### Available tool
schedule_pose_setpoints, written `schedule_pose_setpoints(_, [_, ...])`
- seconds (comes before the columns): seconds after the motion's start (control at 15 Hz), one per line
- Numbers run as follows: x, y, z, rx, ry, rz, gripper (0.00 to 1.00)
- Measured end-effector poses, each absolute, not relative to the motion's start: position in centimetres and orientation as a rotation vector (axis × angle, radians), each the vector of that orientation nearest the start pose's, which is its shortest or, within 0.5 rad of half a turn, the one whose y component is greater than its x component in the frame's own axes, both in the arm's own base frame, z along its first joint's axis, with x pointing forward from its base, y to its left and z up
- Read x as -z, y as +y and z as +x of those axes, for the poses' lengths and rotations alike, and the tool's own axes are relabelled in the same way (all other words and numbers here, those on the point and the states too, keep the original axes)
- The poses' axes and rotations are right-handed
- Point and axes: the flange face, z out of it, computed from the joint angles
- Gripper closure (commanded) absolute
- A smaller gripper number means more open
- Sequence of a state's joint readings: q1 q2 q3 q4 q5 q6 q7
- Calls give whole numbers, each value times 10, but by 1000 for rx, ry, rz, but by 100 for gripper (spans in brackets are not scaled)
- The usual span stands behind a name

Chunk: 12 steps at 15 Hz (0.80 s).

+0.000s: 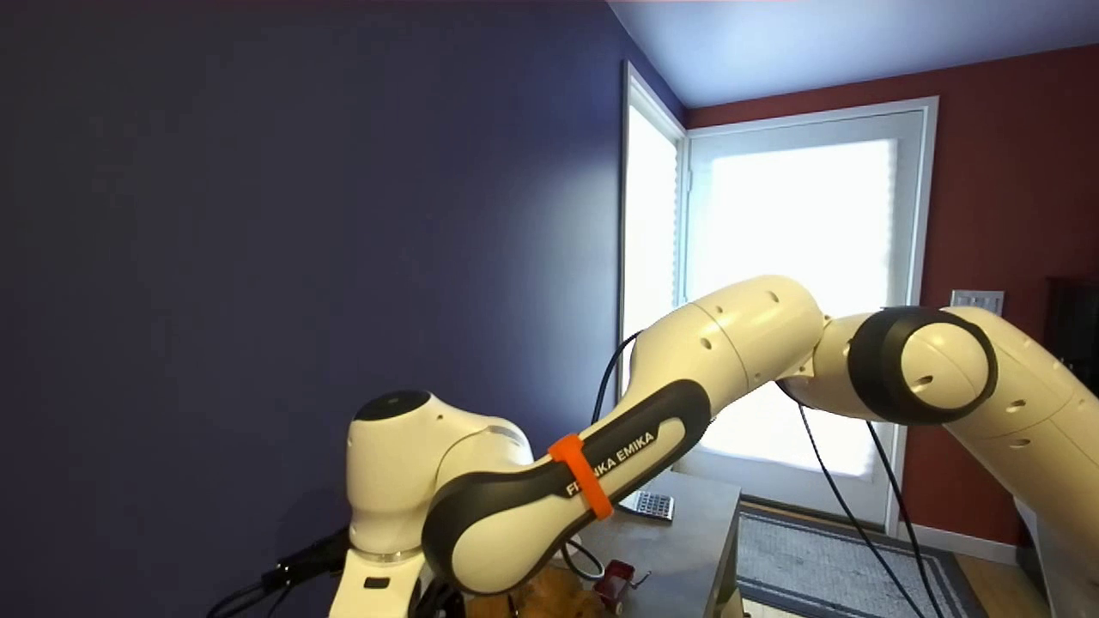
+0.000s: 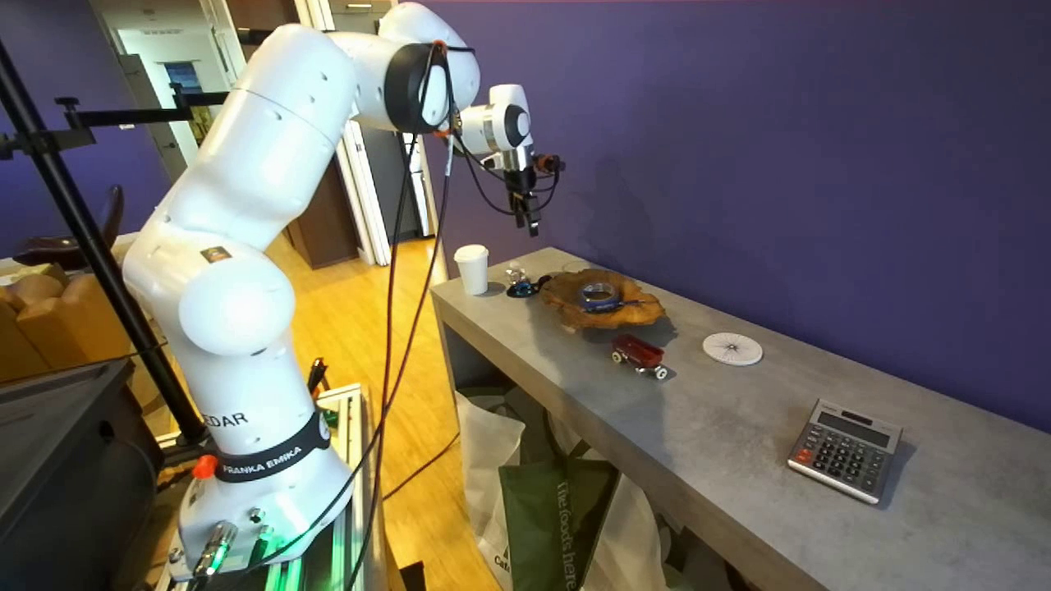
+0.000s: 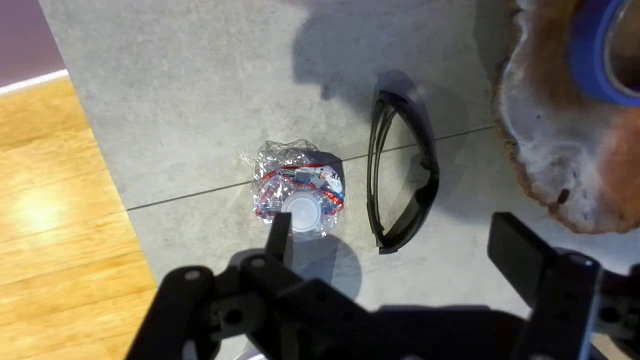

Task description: Put the toy cart and the sunglasses on the table

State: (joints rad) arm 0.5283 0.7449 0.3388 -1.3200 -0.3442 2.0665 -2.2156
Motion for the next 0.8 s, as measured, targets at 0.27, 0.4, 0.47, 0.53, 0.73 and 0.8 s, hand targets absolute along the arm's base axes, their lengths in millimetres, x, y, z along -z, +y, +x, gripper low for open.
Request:
schedule_pose_setpoints(0.27, [-333, 493, 526, -9, 3080, 109, 0])
schedule_pose_setpoints(0.4, [-333, 484, 518, -17, 3088, 147, 0])
schedule_pose_setpoints(0.47, [-333, 483, 515, -16, 3091, 145, 0])
schedule_pose_setpoints(0.53, [-333, 483, 515, -16, 3090, 146, 0])
schedule_pose_setpoints(0.73, [-331, 483, 516, -14, 3092, 149, 0])
schedule_pose_setpoints(0.8, [-331, 483, 517, -14, 3092, 149, 0])
